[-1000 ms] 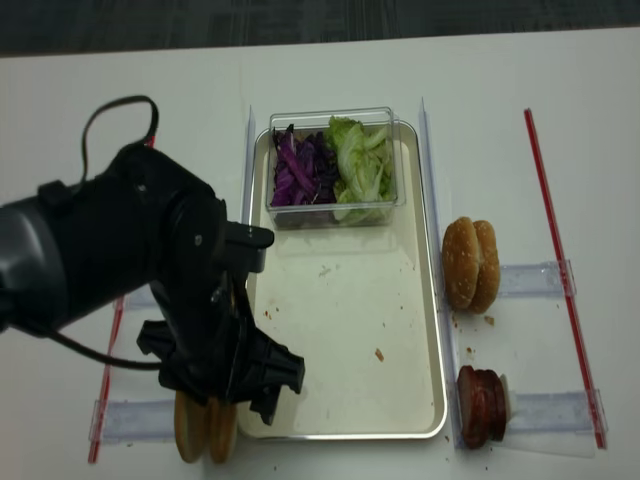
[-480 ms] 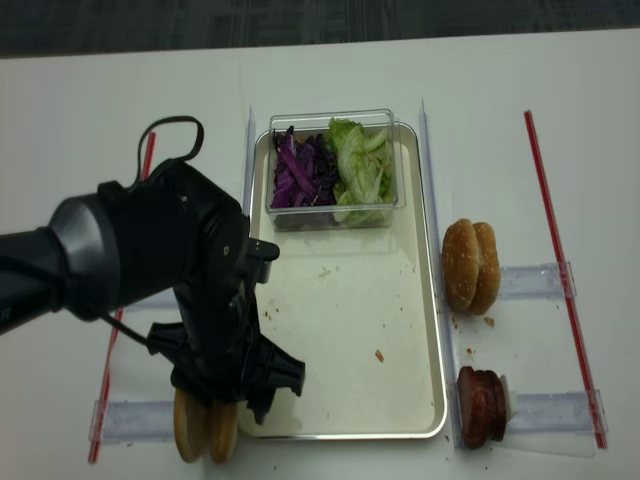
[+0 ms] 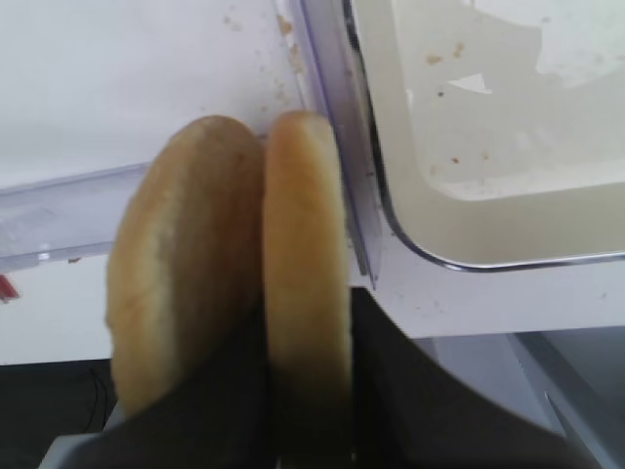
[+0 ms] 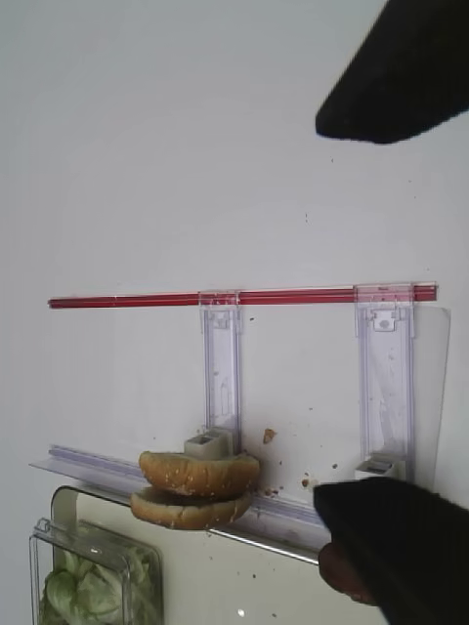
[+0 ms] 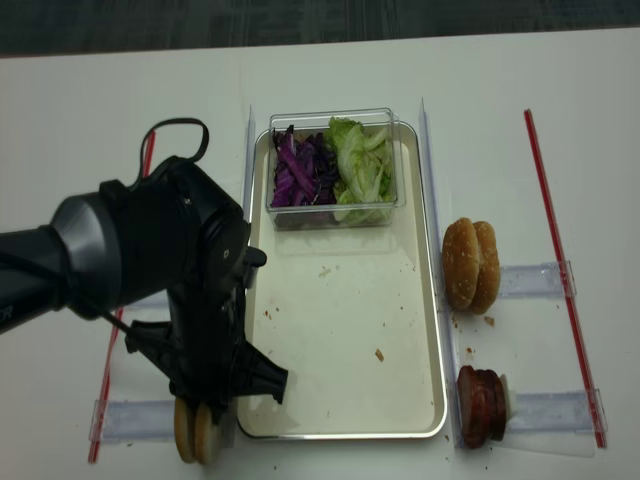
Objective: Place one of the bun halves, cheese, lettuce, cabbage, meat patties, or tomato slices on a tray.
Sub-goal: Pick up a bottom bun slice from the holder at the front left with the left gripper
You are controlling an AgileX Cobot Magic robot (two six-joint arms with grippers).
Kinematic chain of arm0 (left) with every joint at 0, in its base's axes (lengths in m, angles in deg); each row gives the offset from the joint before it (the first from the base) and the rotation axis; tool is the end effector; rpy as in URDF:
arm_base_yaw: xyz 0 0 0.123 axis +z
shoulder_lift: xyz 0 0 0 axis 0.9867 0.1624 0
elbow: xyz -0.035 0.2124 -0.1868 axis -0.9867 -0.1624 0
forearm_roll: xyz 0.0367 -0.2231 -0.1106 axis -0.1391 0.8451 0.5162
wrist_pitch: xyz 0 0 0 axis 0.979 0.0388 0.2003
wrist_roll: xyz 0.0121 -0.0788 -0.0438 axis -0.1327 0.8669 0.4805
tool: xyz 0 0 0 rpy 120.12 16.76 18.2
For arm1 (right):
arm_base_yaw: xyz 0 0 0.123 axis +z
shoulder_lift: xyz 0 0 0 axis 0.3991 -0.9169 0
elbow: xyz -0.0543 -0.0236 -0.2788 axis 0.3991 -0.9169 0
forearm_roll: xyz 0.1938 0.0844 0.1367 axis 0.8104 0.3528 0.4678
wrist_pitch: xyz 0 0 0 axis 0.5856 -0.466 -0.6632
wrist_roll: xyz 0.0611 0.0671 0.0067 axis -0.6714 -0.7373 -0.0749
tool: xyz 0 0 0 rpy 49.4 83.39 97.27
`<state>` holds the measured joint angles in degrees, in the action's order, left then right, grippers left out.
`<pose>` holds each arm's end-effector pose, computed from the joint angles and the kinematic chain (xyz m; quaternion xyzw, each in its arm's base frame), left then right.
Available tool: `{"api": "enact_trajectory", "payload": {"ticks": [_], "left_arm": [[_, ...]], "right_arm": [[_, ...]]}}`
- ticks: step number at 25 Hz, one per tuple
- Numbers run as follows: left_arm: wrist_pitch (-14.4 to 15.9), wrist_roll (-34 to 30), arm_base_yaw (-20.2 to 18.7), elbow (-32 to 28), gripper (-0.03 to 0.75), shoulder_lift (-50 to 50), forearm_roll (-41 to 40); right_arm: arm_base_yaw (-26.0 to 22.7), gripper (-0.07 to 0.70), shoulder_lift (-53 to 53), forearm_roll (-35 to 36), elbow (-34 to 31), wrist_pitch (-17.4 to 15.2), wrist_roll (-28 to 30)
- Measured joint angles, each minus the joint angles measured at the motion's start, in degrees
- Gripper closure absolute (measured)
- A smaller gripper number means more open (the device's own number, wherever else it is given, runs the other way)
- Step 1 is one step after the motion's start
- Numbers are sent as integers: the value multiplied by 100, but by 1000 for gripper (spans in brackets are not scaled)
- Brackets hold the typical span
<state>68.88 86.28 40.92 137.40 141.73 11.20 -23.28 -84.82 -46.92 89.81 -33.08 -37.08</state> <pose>0.1957 -0.1583 0.1867 -0.1057 -0.9889 -0.0727 0.0755 -0.0082 0.0024 0.2616 0.0002 0.8793 0.0176 0.4759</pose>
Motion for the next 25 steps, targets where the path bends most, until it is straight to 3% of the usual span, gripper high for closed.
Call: {"api": "enact_trajectory", "payload": {"ticks": [11, 25], "left_arm": [[141, 25, 0, 54, 654, 0, -12], [266, -21, 0, 1080, 660, -221, -12]], "right_arm": [[0, -62, 0, 0, 0, 0, 0], [0, -62, 0, 0, 0, 0, 0]]}}
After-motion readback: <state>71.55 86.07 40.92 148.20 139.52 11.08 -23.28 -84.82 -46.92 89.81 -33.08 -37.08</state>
